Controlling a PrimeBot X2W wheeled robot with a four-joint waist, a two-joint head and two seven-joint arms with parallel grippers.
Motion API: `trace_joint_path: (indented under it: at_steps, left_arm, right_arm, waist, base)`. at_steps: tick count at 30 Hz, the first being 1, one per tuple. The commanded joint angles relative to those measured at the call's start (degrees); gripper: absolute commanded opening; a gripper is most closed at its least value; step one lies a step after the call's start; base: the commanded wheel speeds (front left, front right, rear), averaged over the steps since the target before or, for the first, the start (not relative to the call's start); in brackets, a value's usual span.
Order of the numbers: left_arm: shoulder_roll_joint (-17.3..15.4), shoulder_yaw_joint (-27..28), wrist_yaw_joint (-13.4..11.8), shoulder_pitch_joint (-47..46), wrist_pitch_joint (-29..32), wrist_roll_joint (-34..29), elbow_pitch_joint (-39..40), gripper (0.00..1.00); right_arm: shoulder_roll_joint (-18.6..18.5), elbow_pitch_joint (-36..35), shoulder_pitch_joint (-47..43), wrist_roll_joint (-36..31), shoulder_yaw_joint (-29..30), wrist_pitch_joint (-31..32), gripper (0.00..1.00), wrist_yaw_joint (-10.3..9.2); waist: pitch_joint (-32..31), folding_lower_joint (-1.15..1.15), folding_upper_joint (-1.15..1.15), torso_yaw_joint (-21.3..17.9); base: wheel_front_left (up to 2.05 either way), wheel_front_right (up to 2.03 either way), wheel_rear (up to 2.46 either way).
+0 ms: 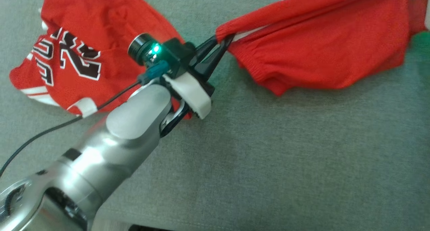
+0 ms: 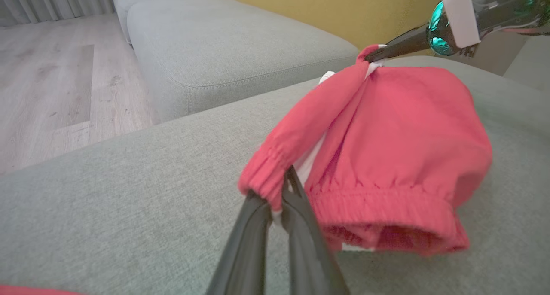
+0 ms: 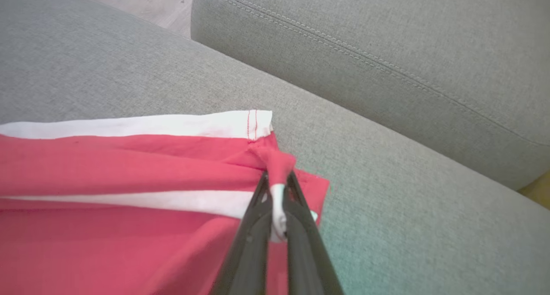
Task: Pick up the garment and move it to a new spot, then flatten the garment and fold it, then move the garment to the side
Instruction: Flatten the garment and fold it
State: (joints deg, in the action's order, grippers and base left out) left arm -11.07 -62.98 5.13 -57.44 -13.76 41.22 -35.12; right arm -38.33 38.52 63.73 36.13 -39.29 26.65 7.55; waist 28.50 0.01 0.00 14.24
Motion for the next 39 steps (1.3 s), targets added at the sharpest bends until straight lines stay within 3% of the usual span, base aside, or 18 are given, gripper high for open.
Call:
trace_joint_path:
  at_steps: [1, 3, 4, 5, 6, 7, 8, 19, 30, 39]
  left_arm:
    - [-0.9, 1.8, 0.3, -2.5, -0.6, -0.8, -0.1, 0.0]
    - [-0.1, 1.3, 0.6, -3.4, -0.7, -1.4, -1.4, 0.0]
    - [0.2, 1.0, 0.8, -3.6, -0.7, -1.6, -2.0, 0.0]
    - [0.6, 0.9, 0.9, -3.8, -0.8, -1.6, -2.7, 0.25]
    - [0.9, 0.9, 0.9, -3.9, -0.8, -1.5, -3.4, 0.72]
    - [1.1, 0.8, 1.0, -4.0, -0.8, -1.6, -4.1, 0.91]
    - [1.2, 0.7, 1.1, -4.1, -0.9, -1.6, -4.7, 1.0]
    - [-0.2, 4.8, -0.4, -2.7, -1.2, -1.5, -7.2, 1.0]
    - [-4.6, 23.5, -7.1, 9.3, -1.2, -5.1, 7.5, 1.0]
    - [-3.8, 35.6, -8.4, 24.7, -1.2, -10.9, 17.0, 1.0]
  right_arm:
    - [-1.2, -0.3, 1.5, -0.9, -0.6, -0.8, 0.0, -0.06]
    - [-1.3, 0.6, 2.9, -2.0, -1.5, -2.4, 0.0, -0.06]
    - [-1.4, 0.9, 3.6, -2.9, -2.0, -3.9, 0.8, -0.06]
    - [-1.2, 1.4, 4.1, -3.3, -2.5, -5.3, 1.0, -0.06]
    - [-0.9, 1.7, 4.6, -3.5, -2.9, -7.0, 1.0, -0.06]
    - [-0.5, 2.4, 5.1, -3.3, -2.7, -8.6, 1.0, -0.06]
    - [-0.2, 3.2, 5.6, -3.5, -2.8, -10.0, 1.0, -0.06]
    - [2.6, 12.7, 6.5, -4.1, -2.2, -20.2, 1.0, -0.06]
    - [9.6, 16.6, 1.1, -2.2, 5.2, -39.2, 1.0, -0.06]
    - [15.4, 8.9, -12.7, -3.7, 14.1, -41.6, 1.0, -0.06]
  waist:
    - [1.4, -0.01, 0.0, 1.1]
    - [2.1, -0.01, 0.0, 1.4]
    - [2.4, -0.01, 0.0, 1.5]
    - [2.5, -0.01, 0.0, 1.5]
    - [2.6, -0.01, 0.0, 1.5]
    - [2.7, -0.01, 0.0, 1.4]
    - [2.7, -0.01, 0.0, 1.3]
    - [-1.6, -0.01, 0.0, -1.5]
    - [-11.4, -0.01, 0.0, -5.3]
    - [-17.6, -0.01, 0.0, -7.5]
  base:
    - [0.0, 0.0, 0.0]
    - [0.0, 0.0, 0.0]
    - [0.0, 0.0, 0.0]
    - [0.0, 0.0, 0.0]
    - [0.0, 0.0, 0.0]
    - [0.0, 0.0, 0.0]
    - [0.0, 0.0, 0.0]
    - [0.0, 0.0, 0.0]
    - [0.0, 0.0, 0.0]
    - [0.0, 0.0, 0.0]
